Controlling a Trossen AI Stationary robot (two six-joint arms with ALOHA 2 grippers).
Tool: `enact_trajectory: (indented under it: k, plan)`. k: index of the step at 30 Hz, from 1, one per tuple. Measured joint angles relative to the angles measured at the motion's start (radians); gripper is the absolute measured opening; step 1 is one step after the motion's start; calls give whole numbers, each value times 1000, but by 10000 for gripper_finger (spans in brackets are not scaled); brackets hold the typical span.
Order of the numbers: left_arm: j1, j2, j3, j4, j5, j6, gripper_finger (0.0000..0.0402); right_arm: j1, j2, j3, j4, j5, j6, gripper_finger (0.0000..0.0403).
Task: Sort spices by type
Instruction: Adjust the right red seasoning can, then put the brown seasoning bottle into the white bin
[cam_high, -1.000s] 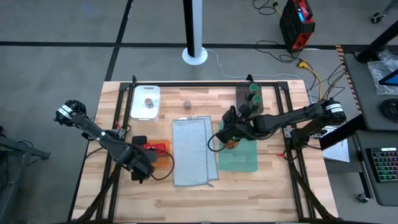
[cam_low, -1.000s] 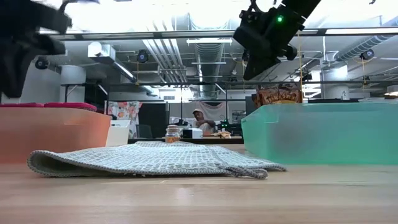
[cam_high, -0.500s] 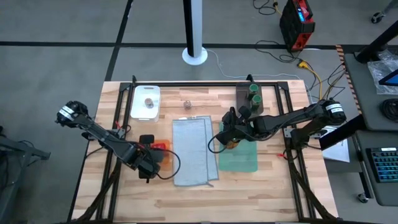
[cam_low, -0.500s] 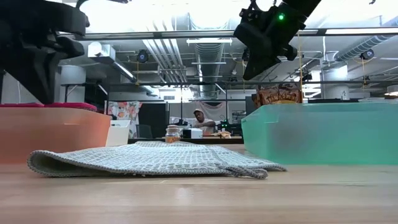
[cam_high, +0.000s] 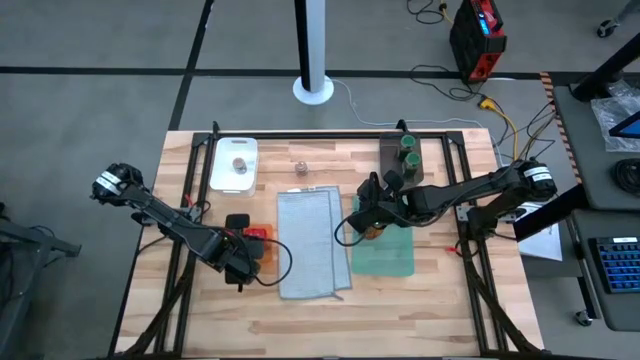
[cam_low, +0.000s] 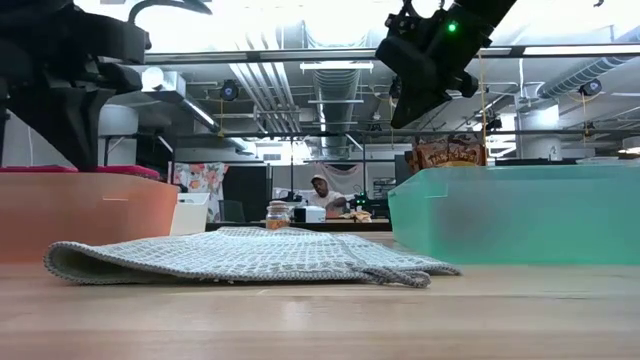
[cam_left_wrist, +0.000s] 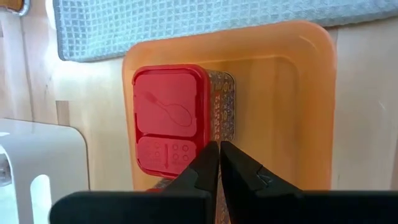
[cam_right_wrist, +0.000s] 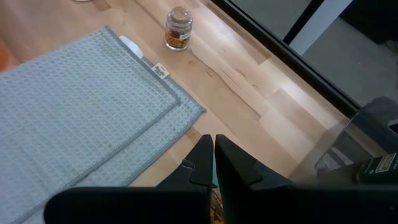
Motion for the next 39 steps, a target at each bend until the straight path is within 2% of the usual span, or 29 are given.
enact_trajectory:
  k: [15,22,32,39]
  plan:
    - [0,-60,33,7,-1,8,0,0,-1,1,5,0,2,9]
    - [0,-37,17,150,44,56,0,0,-1,3,20,0,1,9]
    - [23,8,5,152,-63,65,0,0,-2,8,20,0,0,9]
    - [48,10,4,151,-81,75,0,0,-2,8,20,0,0,9]
